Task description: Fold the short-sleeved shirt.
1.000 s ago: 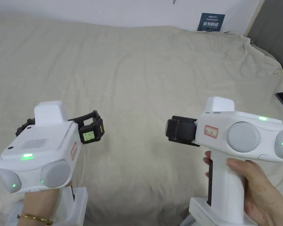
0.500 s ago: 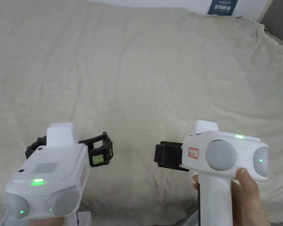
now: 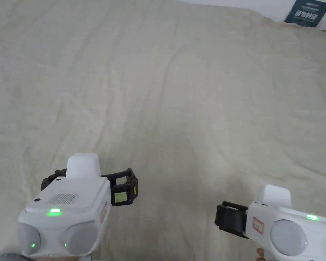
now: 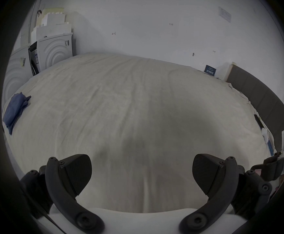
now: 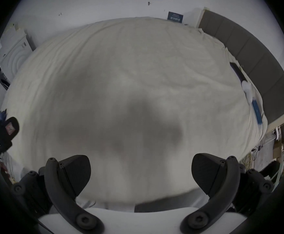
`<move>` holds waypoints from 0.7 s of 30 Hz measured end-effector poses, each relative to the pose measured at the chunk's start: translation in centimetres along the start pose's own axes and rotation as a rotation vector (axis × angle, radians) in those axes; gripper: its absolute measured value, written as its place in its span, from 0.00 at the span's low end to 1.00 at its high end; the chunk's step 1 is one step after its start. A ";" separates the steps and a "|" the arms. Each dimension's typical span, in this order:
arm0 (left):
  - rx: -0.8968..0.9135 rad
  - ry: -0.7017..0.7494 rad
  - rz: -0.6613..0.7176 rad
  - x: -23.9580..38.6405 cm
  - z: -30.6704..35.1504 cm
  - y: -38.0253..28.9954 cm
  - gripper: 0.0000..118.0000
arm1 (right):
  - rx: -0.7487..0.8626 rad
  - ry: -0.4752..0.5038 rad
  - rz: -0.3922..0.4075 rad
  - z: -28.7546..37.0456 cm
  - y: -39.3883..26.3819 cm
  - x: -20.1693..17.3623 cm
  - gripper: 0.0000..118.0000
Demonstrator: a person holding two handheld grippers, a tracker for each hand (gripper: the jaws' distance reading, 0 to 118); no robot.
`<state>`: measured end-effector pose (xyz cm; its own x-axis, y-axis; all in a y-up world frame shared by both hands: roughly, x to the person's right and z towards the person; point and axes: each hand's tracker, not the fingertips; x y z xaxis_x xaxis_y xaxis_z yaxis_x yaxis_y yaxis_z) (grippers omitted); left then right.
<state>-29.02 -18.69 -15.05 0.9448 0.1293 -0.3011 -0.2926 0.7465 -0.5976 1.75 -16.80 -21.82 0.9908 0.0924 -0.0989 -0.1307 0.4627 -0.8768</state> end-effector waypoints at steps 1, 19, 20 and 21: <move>-0.001 0.018 0.000 -0.2 -1.4 1.2 1.00 | 0.037 -0.017 -0.033 -0.9 1.4 0.6 0.99; -0.090 0.252 0.068 -1.3 -17.2 7.6 1.00 | 0.192 -0.088 -0.382 -14.4 7.8 5.8 1.00; -0.104 0.245 0.068 -1.4 -17.3 8.1 1.00 | 0.182 -0.055 -0.391 -14.3 7.9 6.4 1.00; -0.123 0.239 0.072 -1.5 -17.4 8.4 1.00 | 0.183 -0.053 -0.395 -14.0 7.9 6.6 1.00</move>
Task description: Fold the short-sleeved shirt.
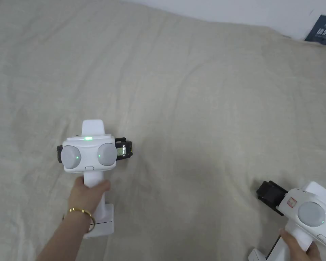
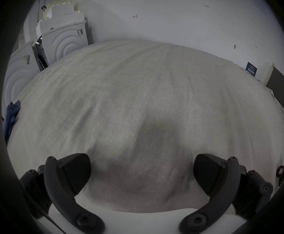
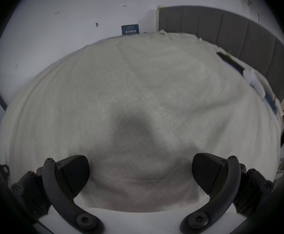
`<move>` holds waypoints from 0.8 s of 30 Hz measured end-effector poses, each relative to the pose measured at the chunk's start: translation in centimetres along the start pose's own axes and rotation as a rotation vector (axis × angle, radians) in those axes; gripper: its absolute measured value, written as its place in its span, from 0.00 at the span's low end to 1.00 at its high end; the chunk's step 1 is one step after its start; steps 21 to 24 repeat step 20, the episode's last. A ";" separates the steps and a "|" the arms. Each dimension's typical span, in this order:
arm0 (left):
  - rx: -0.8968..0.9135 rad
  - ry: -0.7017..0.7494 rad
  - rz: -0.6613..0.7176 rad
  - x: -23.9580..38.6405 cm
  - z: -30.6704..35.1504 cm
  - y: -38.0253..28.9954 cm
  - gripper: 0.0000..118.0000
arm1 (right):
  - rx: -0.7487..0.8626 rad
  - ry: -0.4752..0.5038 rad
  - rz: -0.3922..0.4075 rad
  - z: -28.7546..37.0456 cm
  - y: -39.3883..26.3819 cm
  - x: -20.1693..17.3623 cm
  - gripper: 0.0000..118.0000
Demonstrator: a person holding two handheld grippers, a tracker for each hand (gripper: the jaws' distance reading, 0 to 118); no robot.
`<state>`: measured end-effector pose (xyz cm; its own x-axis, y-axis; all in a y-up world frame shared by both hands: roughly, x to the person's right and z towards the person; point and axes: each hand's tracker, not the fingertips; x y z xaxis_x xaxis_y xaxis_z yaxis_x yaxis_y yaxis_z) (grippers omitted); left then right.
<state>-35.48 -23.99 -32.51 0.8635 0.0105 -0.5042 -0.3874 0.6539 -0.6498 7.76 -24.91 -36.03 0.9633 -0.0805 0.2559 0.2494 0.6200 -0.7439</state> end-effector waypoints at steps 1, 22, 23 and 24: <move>0.021 -0.005 0.011 -0.3 0.3 -0.6 1.00 | 0.015 -0.013 0.009 0.1 -0.4 -0.2 1.00; 0.002 -0.002 0.003 -0.5 2.4 -0.5 1.00 | 0.018 -0.050 0.033 1.0 -0.6 -1.5 1.00; 0.002 -0.002 0.003 -0.5 2.4 -0.5 1.00 | 0.018 -0.050 0.033 1.0 -0.6 -1.5 1.00; 0.002 -0.002 0.003 -0.5 2.4 -0.5 1.00 | 0.018 -0.050 0.033 1.0 -0.6 -1.5 1.00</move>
